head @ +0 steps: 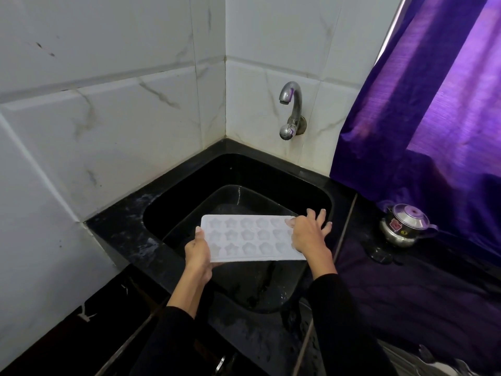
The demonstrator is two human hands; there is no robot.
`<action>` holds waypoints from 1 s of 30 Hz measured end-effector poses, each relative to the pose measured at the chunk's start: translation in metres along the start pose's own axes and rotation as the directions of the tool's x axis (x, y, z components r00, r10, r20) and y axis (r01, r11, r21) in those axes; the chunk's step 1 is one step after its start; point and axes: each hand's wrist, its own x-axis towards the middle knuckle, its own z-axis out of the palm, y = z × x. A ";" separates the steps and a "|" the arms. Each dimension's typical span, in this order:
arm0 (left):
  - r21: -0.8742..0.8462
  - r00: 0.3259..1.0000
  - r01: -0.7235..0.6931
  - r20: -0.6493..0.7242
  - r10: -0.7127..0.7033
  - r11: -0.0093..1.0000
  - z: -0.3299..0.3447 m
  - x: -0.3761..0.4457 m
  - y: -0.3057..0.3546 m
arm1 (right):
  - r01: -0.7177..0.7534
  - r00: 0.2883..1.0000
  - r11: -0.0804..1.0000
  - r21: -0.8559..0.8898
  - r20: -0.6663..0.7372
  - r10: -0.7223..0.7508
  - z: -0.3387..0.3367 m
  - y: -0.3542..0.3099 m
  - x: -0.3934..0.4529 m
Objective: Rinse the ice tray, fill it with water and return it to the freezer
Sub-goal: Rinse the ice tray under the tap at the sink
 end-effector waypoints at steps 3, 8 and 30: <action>0.010 1.000 -0.006 0.005 0.006 1.000 -0.001 0.001 0.000 | -0.006 0.998 1.000 0.012 0.061 0.006 -0.006 0.003 -0.001; 0.008 1.000 -0.001 0.008 0.001 1.000 0.001 0.000 -0.001 | 0.019 1.000 0.991 0.134 -0.016 -0.017 -0.009 -0.001 0.003; -0.007 1.000 0.004 0.011 -0.004 1.000 -0.003 -0.007 -0.004 | 0.132 0.990 0.990 -0.058 0.065 -0.128 -0.001 -0.019 -0.012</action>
